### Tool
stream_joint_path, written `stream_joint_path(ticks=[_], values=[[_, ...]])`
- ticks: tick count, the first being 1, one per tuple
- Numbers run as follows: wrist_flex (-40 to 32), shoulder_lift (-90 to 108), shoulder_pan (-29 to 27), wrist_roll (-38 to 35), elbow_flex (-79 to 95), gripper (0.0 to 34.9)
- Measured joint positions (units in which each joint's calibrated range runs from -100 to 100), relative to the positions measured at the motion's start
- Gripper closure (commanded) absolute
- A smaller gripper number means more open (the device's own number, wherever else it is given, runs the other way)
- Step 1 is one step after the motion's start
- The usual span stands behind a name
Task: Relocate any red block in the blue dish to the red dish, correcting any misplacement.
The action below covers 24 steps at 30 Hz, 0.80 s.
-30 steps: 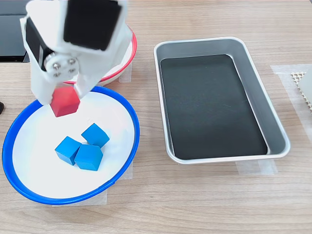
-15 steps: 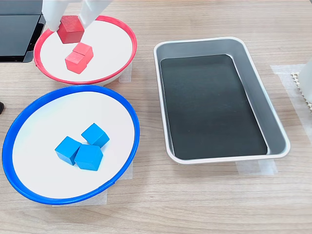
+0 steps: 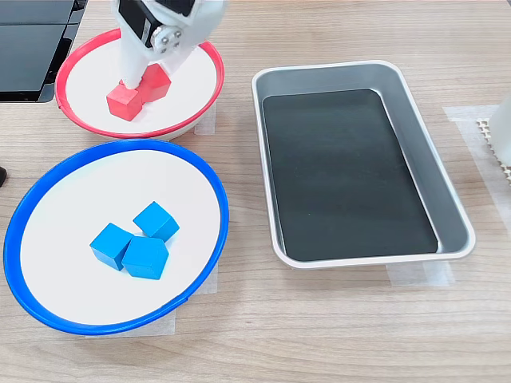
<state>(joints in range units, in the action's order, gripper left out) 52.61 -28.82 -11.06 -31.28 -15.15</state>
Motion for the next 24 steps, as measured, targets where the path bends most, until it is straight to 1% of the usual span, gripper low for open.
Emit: stream_joint_path(ticks=[3,5,8,10,13,14,16,21,24], values=[[-2.1,-0.1,-0.4,-1.4,2.5,34.6],[-2.6,-0.3,-1.1,-1.4,2.8,31.4],[-2.9,-0.6,-1.3,-2.1,3.3,24.2],[-2.9,-0.6,-1.0,-2.1,3.3,20.7],[-1.7,-0.6,-0.8,-2.4,3.2,18.3],[-1.6,-0.6,-0.8,-2.5,3.2,18.0],[-1.1,-0.6,-0.9,-2.5,3.2,18.7],[0.3,-0.6,0.5,-2.4,3.1,19.1],[0.7,-0.3,0.5,-2.3,3.1,20.2]])
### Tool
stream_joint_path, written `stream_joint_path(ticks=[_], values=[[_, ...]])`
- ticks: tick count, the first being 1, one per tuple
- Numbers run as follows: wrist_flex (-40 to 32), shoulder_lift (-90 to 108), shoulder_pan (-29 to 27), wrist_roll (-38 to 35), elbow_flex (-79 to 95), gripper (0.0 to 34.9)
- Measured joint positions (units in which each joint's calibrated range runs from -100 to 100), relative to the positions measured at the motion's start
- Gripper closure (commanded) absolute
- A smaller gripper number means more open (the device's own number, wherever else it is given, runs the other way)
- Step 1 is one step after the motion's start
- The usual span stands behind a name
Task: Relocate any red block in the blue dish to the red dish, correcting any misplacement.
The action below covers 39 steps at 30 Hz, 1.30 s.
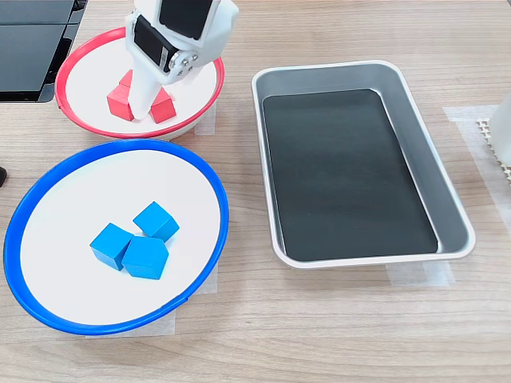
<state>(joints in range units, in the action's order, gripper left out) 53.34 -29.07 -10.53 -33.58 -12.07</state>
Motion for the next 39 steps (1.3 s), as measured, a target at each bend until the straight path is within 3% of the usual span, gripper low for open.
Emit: stream_joint_path(ticks=[12,18,25,39], values=[[-0.3,20.4,5.5,3.1,10.3,22.1],[-4.8,39.7,7.9,5.3,29.5,26.8],[-12.3,66.3,11.7,11.0,58.8,34.6],[-24.5,95.8,16.1,27.5,93.5,34.6]])
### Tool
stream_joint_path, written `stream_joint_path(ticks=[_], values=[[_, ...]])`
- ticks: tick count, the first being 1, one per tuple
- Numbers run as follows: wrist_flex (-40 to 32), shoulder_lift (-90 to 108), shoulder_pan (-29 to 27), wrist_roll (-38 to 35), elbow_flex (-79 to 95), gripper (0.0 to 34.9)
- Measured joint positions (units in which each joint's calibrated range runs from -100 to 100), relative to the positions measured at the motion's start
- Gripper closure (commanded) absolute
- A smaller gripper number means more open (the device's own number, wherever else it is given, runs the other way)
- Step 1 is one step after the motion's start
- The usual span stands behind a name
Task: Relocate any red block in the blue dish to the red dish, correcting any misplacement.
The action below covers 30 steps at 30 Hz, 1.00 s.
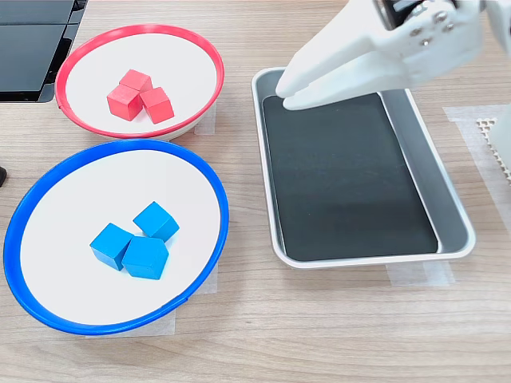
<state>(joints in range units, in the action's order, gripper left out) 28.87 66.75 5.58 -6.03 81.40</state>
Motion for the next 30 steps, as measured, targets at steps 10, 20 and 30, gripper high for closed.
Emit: stream_joint_path(ticks=[10,20,30], values=[[-1.0,14.2,-0.3,4.3,15.0,34.6],[7.3,24.3,-0.3,5.2,18.0,34.6],[15.0,31.8,-1.7,5.2,18.6,34.6]])
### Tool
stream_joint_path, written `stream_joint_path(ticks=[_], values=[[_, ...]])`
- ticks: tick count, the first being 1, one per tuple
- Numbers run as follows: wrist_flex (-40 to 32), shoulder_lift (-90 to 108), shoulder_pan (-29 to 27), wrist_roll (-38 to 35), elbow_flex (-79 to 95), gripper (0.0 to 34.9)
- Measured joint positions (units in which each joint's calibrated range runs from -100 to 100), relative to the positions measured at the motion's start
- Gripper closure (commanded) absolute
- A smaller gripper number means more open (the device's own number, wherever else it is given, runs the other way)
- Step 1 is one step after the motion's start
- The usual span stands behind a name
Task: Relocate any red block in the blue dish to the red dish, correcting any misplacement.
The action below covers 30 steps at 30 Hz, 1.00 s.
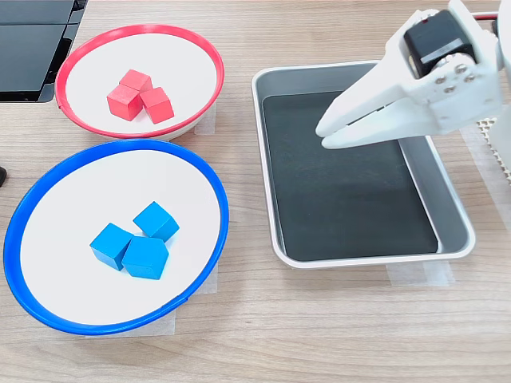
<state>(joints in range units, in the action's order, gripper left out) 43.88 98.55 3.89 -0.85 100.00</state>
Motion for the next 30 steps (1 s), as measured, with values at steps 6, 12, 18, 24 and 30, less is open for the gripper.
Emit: stream_joint_path(ticks=[6,12,18,24,30], values=[[1.9,0.3,-0.6,0.6,0.0,34.6],[3.2,0.1,-0.6,1.1,0.0,34.6],[3.2,0.1,-0.6,1.2,0.0,34.6],[3.2,0.1,-1.2,1.4,0.0,34.6],[3.2,0.1,-1.2,1.4,0.0,34.6]])
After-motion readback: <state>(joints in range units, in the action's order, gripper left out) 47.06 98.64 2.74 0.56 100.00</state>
